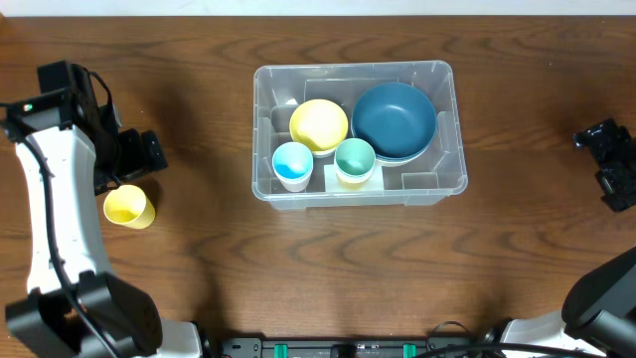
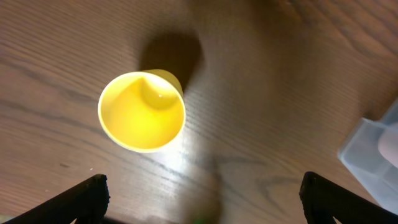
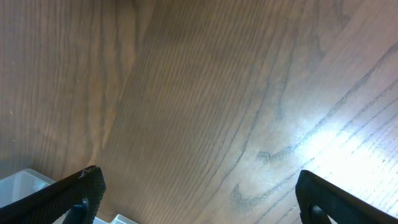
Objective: Pack container
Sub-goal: 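Lower the left gripper onto the yellow cup and grasp it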
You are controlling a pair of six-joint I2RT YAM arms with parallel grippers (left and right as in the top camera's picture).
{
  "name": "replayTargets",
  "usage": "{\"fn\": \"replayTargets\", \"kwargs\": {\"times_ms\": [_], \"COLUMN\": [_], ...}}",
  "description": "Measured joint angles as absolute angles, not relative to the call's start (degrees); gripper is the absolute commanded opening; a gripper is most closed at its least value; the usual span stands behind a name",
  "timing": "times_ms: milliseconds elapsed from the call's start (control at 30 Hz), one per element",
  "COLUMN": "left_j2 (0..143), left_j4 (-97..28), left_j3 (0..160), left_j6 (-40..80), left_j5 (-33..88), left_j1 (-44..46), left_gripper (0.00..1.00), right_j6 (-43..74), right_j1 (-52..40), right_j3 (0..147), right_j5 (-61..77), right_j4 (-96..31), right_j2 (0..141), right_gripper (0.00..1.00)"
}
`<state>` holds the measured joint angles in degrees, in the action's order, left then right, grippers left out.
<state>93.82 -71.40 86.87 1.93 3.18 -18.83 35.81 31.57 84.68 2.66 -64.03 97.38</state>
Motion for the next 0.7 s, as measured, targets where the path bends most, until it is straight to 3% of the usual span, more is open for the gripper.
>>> {"fn": "replayTargets", "kwargs": {"times_ms": [533,567,700], "left_j2": [103.8,104.1,104.6], "left_j4": [-62.5,-62.2,-61.1], "left_j3": [80.8,80.4,78.9], "left_j6": [3.0,3.0,3.2], "left_j5": [3.7,3.7,3.7], "left_j1": [-19.6,-19.6,-19.6], "left_gripper": [1.00,0.98,0.72], "right_j6": [35.8,35.8,35.8], "right_j1": [31.6,31.6,31.6], "right_j3": [84.7,84.7,84.7], "right_j5": [2.7,2.7,2.7], "right_j4": [-64.1,-64.1,-64.1], "right_j2": [97.4,97.4,97.4], "right_gripper": [0.99,0.99,0.99]}}
